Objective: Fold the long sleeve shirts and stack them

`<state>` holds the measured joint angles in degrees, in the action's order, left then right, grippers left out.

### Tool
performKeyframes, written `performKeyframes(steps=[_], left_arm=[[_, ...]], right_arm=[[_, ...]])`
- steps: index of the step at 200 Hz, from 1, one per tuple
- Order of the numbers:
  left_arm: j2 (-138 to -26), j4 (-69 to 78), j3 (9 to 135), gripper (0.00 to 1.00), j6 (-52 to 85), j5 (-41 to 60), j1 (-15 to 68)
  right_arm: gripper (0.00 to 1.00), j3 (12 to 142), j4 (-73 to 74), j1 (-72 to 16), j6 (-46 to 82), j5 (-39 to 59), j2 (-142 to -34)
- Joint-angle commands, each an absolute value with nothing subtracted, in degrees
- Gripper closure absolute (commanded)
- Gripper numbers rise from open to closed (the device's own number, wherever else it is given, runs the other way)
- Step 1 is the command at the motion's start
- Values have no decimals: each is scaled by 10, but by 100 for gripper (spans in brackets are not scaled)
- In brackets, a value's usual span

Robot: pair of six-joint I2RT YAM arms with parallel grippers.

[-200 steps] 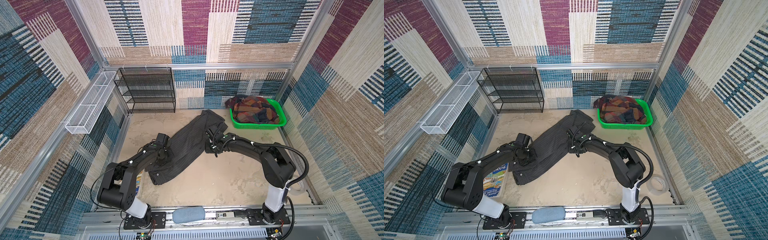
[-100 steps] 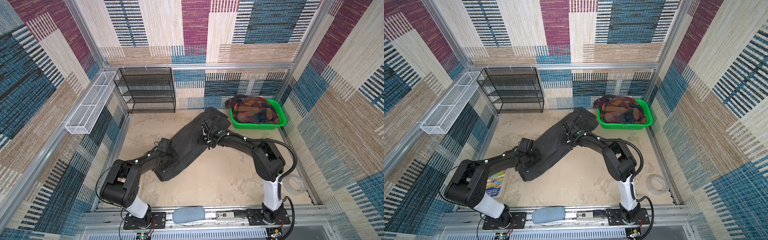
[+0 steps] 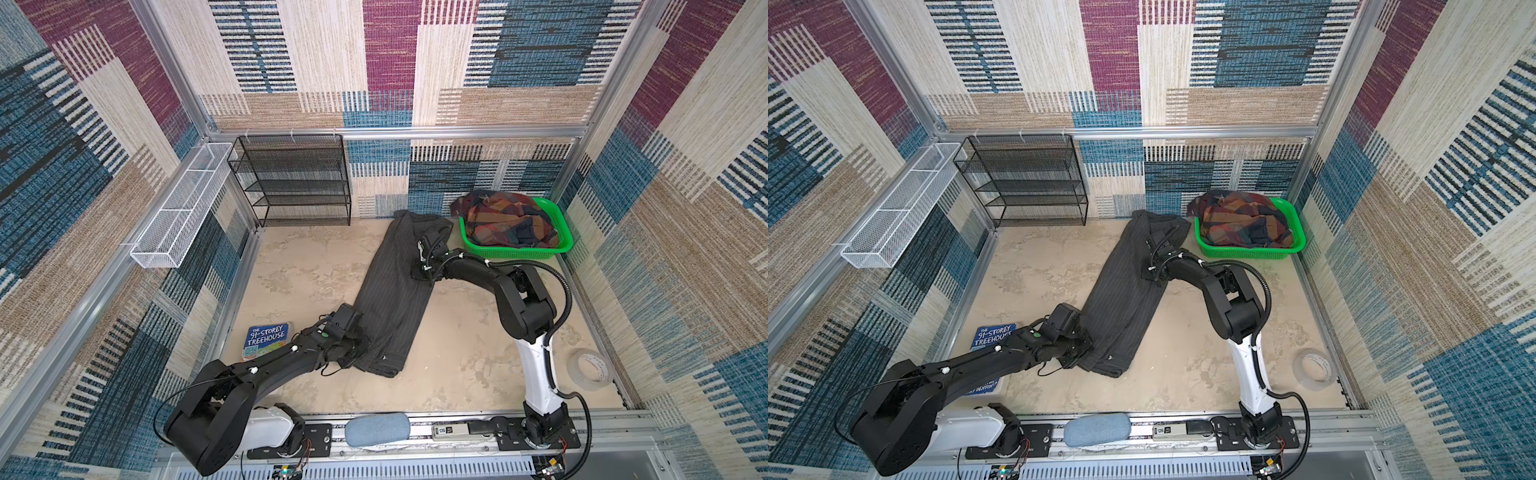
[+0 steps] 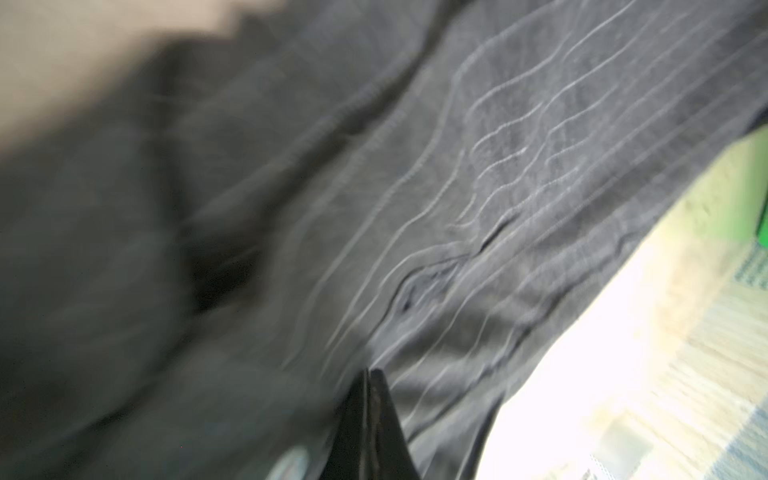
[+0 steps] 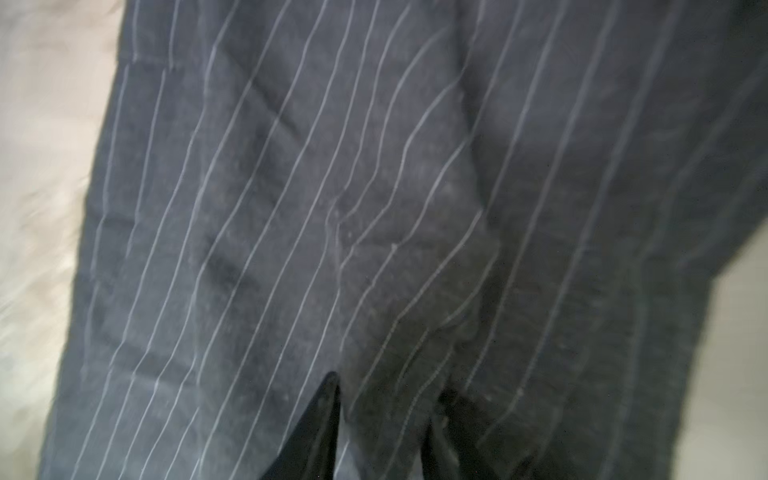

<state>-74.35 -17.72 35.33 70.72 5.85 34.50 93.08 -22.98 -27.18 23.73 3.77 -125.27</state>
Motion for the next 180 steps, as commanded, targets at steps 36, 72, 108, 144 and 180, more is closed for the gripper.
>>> performKeyframes(steps=[36,72,108,144,180], left_arm=[[-741,-327,497,93,532,-8,332],[-755,-397,543,64,393,60,282],[-739,-415,509,29,305,125,216],[-746,-345,430,27,300,175,166],[-756,-262,379,27,307,185,148]], right_arm=[[55,855,-293,-355,220,-9,-1098],[45,671,-252,-419,377,48,-952],[35,516,-188,-493,526,76,-830],[26,397,-74,-538,653,87,-790],[24,290,66,-562,752,85,-767]])
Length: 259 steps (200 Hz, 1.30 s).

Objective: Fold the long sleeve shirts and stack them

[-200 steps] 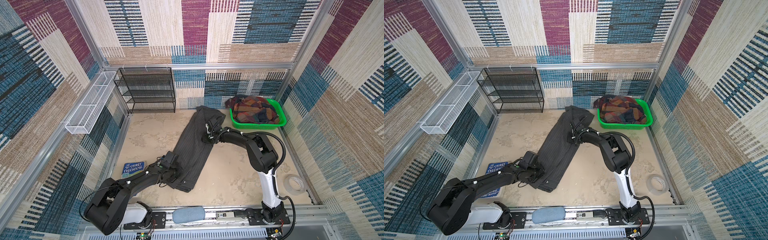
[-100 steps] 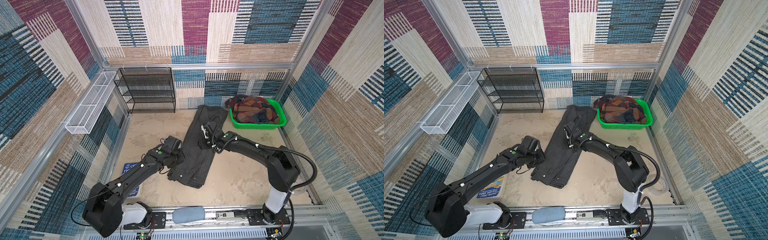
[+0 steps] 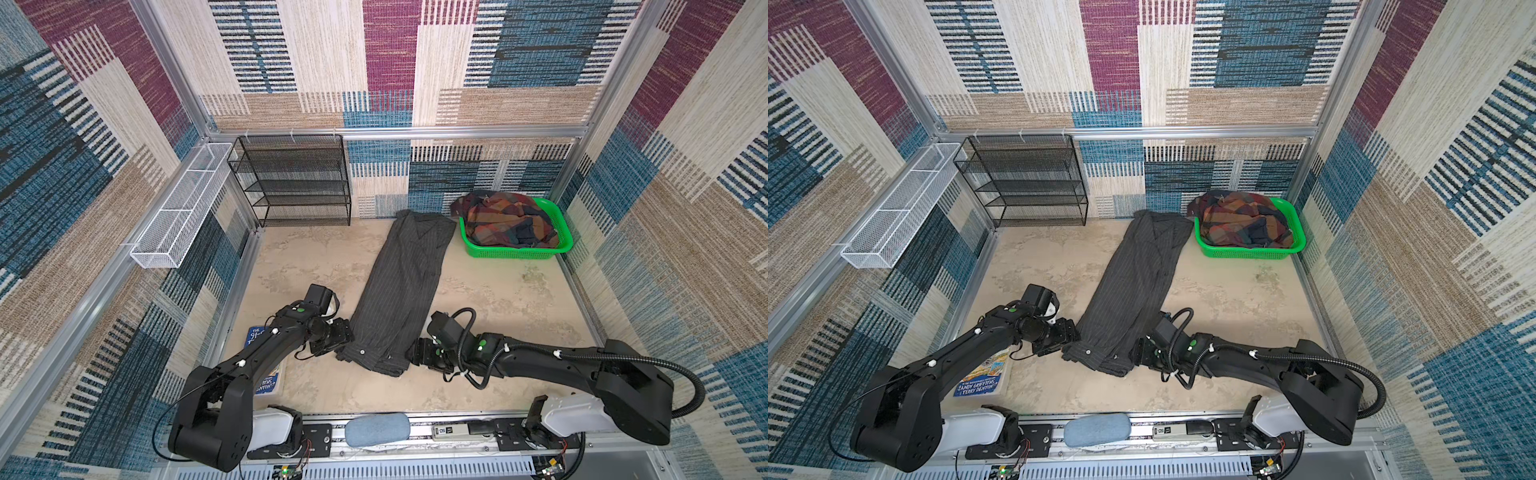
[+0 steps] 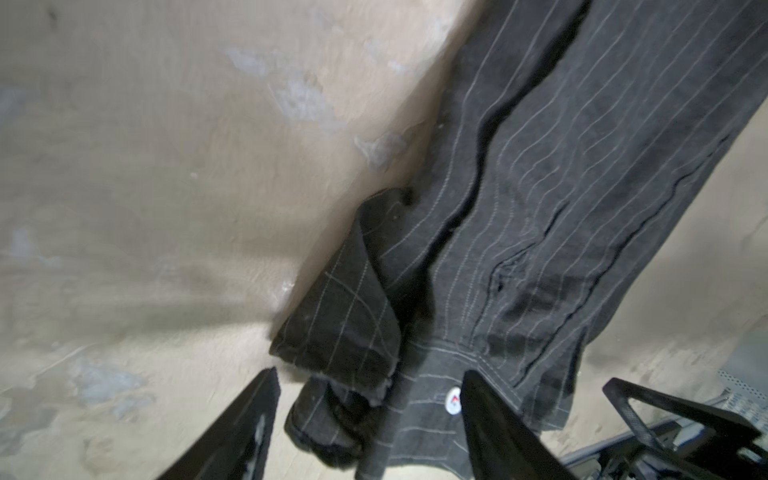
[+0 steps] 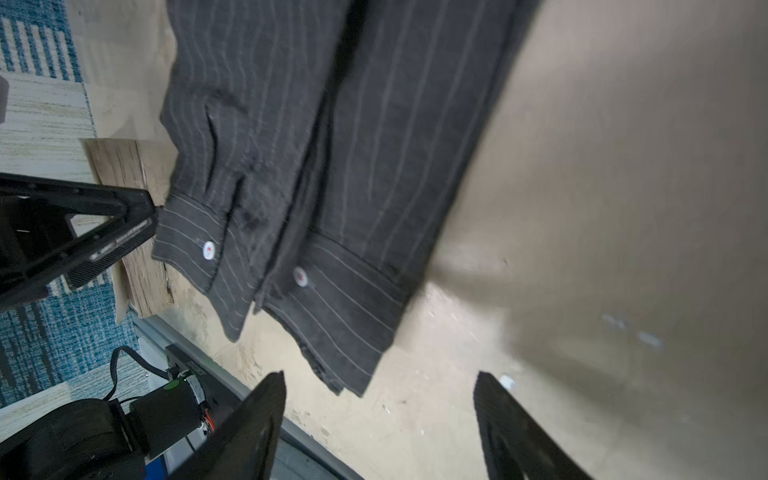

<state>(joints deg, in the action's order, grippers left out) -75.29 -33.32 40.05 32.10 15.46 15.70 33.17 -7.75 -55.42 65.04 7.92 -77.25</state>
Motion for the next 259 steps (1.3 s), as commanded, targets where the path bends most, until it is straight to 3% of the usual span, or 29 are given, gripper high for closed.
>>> performKeyframes(steps=[1,32,60,105,141,171,179,206,223,259], left_arm=[[-756,-259,378,27,308,188,148],[-753,-216,358,29,319,203,144],[-749,-187,328,37,343,236,145],[-728,-160,274,42,374,249,168],[-691,-162,258,42,395,238,188],[-639,-181,254,45,411,229,188],[-627,-181,252,49,415,230,188],[-606,-176,243,85,426,249,190],[-603,-171,234,99,426,253,193],[-585,-171,219,100,447,256,199]], right_arm=[[24,289,70,-562,754,86,-768],[24,258,201,-570,796,111,-817],[24,243,323,-581,834,117,-882],[25,244,414,-590,846,106,-942],[58,246,433,-589,841,99,-956],[73,238,354,-590,820,74,-903],[75,236,336,-589,813,70,-888],[78,240,293,-586,792,77,-861],[80,237,291,-586,789,81,-859],[83,223,269,-586,794,79,-831]])
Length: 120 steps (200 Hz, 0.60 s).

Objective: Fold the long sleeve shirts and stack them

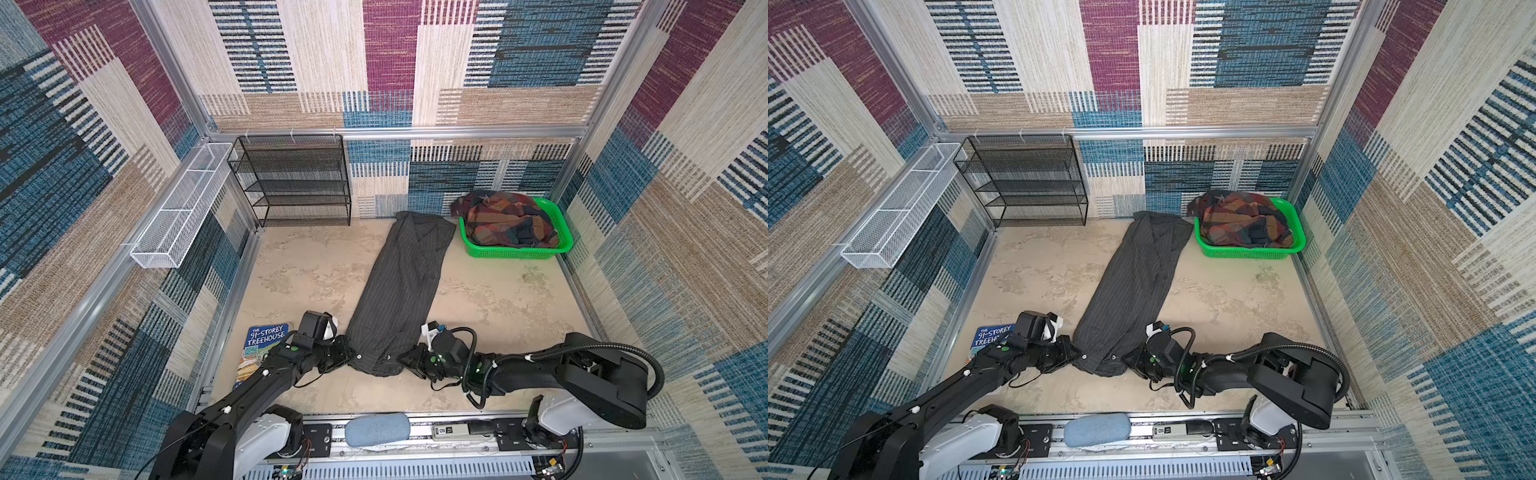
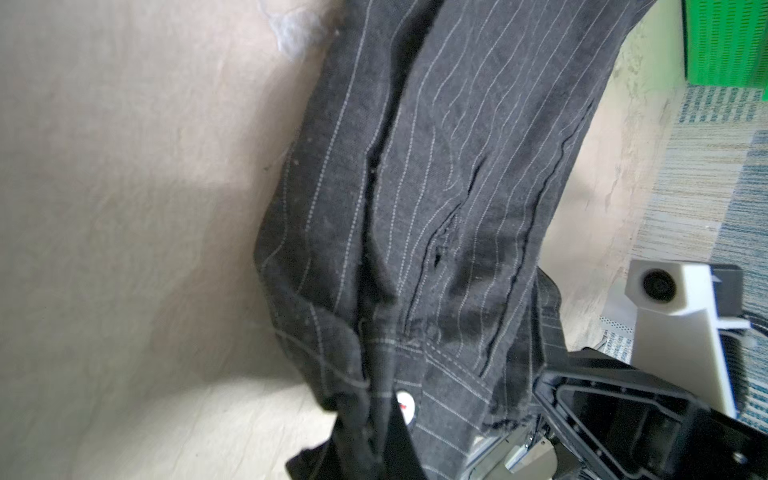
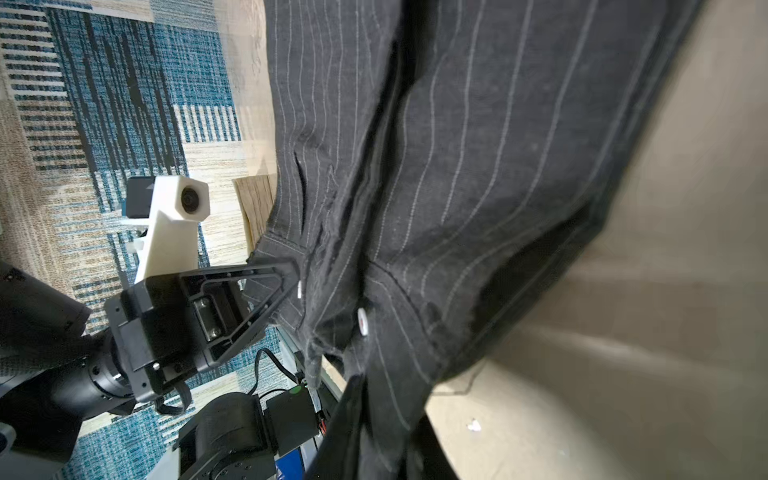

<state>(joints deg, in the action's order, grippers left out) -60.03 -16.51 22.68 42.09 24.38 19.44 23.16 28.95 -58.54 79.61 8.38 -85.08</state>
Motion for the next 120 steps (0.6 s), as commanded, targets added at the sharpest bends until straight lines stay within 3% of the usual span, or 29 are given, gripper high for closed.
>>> performKeyframes(steps=[1,54,70,93,120], left_arm=[[-583,-171,218,100,449,256,200],[-533,-139,192,100,566,190,300],[-556,-121,200,100,580,175,318],[-592,-113,220,100,583,165,339],[-601,-113,222,100,576,159,342]], right_arm=[[83,223,268,-586,794,78,-830],[80,211,131,-572,766,84,-725],[69,209,96,-563,762,90,-707],[43,210,46,-558,766,93,-675],[28,201,48,-558,787,112,-672]])
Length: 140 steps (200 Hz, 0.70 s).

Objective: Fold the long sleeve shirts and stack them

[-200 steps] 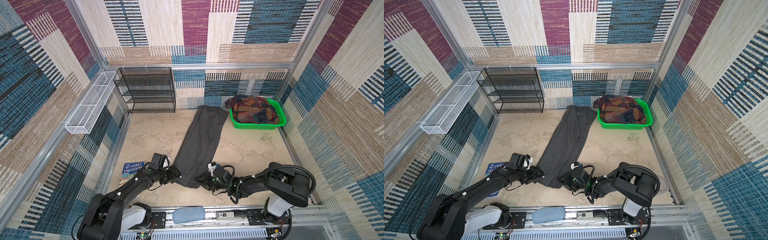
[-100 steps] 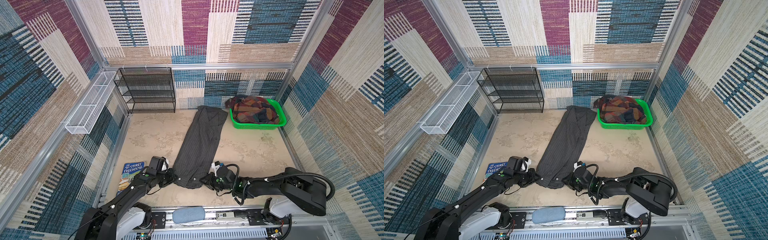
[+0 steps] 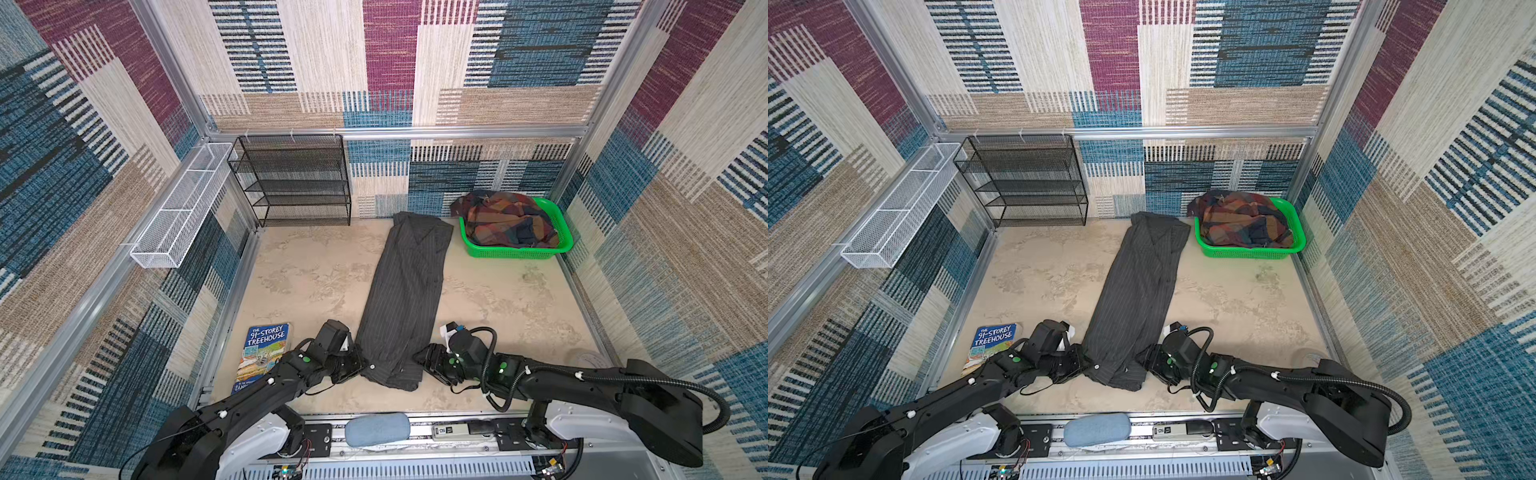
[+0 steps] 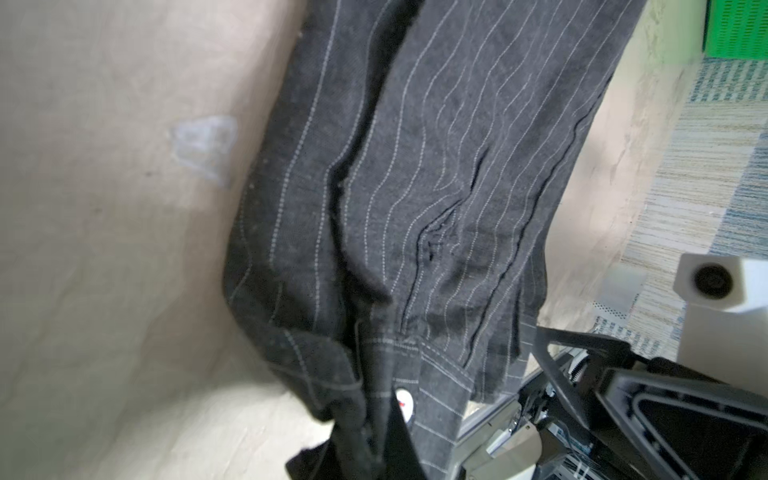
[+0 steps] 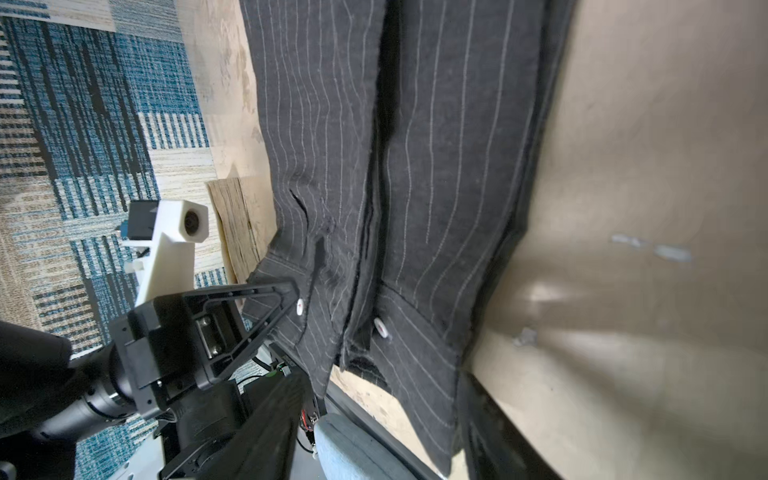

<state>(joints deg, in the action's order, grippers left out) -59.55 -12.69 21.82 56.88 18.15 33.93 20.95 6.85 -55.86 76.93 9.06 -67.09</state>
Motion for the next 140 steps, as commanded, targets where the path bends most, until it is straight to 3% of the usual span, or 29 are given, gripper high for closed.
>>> performKeyframes(steps=[1,55,96,116,140], left_arm=[[-601,-113,222,100,576,159,342],[-592,-113,205,100,573,170,342],[-578,-119,196,100,574,169,344],[-579,-122,197,100,572,167,343],[-569,-123,198,100,574,165,345]], right_arm=[[28,200,50,-558,788,112,-673],[18,182,205,-566,831,107,-779],[19,218,282,-576,844,110,-873],[28,234,321,-586,859,112,-916],[53,235,319,-597,873,98,-921]])
